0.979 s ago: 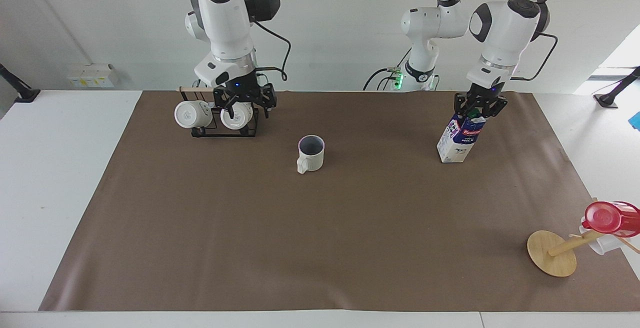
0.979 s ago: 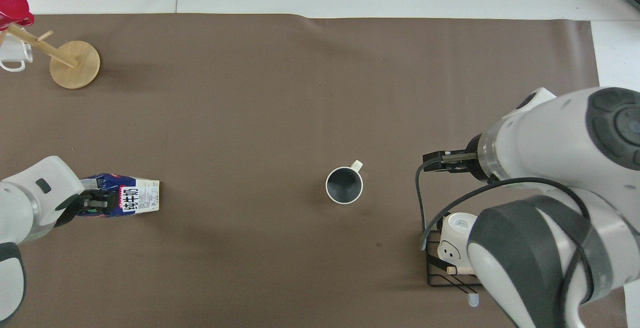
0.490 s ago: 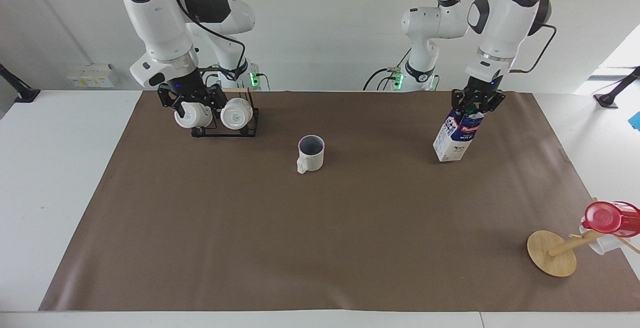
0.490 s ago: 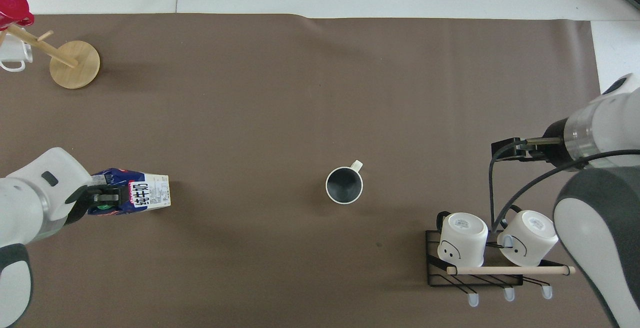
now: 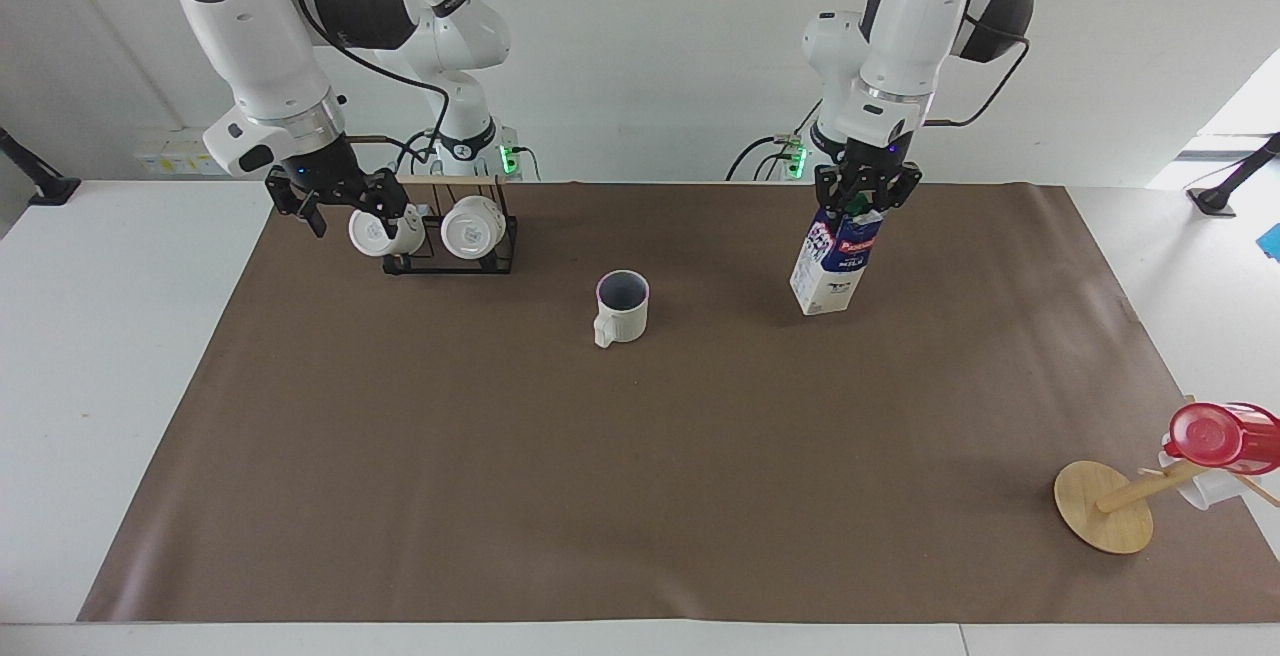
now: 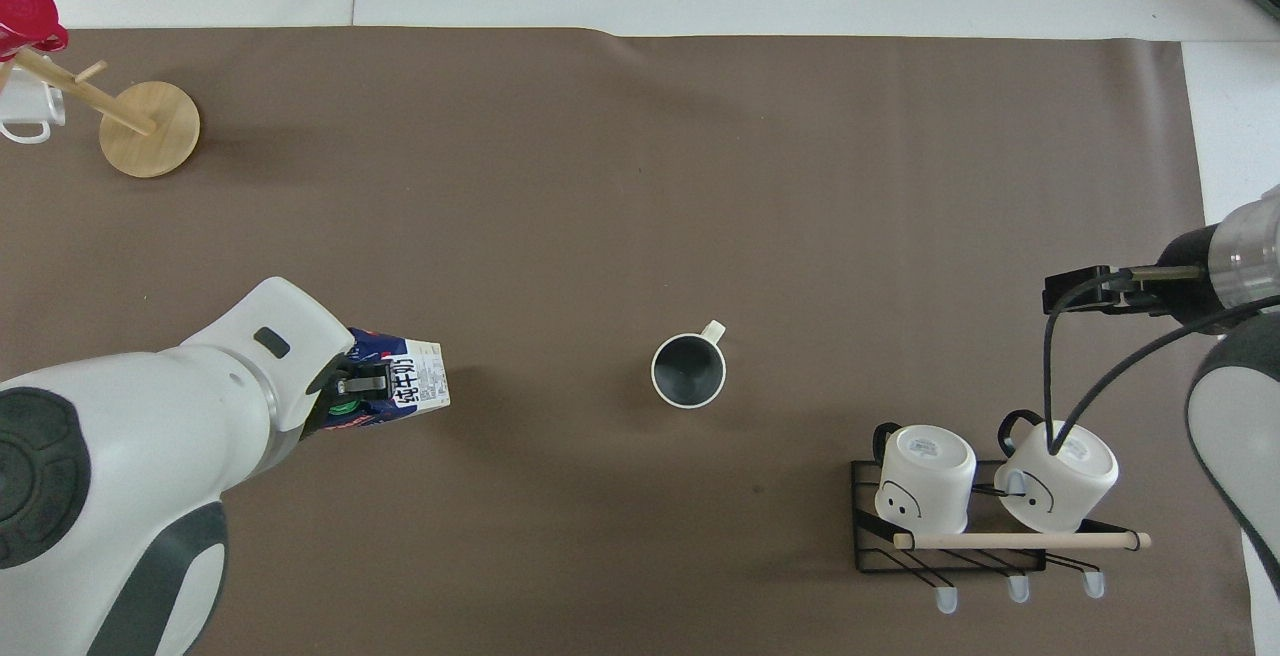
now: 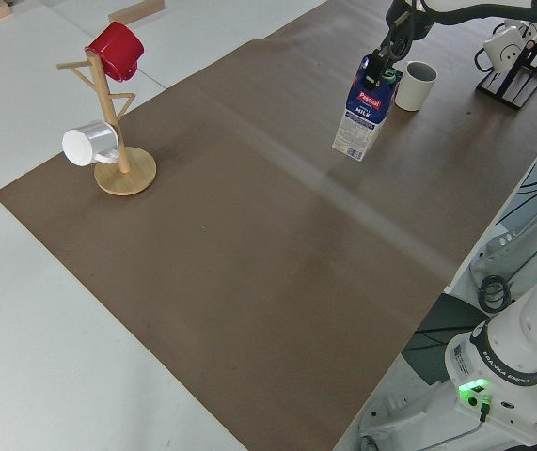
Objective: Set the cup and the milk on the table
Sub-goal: 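Carry the milk carton beside the black mug with the left gripper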
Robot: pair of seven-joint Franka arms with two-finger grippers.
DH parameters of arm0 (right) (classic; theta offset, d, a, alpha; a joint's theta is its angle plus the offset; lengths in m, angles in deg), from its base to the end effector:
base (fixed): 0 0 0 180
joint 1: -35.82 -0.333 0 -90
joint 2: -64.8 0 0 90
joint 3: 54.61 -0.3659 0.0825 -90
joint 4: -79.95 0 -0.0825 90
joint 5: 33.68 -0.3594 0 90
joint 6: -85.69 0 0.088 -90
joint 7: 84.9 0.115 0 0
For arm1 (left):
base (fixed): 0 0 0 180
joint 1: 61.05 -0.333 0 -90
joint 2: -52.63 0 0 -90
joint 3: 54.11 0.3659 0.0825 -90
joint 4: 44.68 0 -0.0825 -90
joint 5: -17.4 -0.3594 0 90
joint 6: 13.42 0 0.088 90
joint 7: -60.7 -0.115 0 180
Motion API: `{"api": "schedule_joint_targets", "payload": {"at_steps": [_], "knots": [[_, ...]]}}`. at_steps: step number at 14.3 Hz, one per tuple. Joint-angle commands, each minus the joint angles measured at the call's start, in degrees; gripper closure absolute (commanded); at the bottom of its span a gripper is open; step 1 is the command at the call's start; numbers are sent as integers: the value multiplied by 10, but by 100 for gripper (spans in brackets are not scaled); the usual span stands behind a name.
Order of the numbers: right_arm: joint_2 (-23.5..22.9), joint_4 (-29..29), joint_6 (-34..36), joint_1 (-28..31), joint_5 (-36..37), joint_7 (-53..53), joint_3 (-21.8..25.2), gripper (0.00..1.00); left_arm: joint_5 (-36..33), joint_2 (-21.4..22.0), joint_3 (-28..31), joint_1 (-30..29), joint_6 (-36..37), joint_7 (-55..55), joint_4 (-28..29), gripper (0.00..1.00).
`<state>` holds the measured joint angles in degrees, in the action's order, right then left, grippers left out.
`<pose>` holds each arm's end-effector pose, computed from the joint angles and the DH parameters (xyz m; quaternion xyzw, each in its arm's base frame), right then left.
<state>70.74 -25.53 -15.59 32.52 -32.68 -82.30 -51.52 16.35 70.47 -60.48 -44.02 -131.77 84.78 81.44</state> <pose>0.5038 -0.0012 0.6149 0.9997 -0.0192 0.0153 0.0054 0.4027 -0.1794 0.5735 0.9959 0.0034 0.0897 0.0115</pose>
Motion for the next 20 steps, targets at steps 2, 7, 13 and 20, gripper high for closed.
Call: {"api": "schedule_joint_targets", "payload": {"at_steps": [2,7,13,20], "knots": [[-7,56,34,9,-5,-12,-6,0,-9,-87,-50,5,12,38,-85,48],[-4,132,113,12,-6,-12,3,0,-47,-164,-65,47,-2,140,-141,48],[3,174,172,10,1,-14,34,0,-67,-199,-65,75,-39,198,-143,48],[7,173,178,4,0,-14,31,0,-68,-199,-65,75,-38,164,-139,33]]}}
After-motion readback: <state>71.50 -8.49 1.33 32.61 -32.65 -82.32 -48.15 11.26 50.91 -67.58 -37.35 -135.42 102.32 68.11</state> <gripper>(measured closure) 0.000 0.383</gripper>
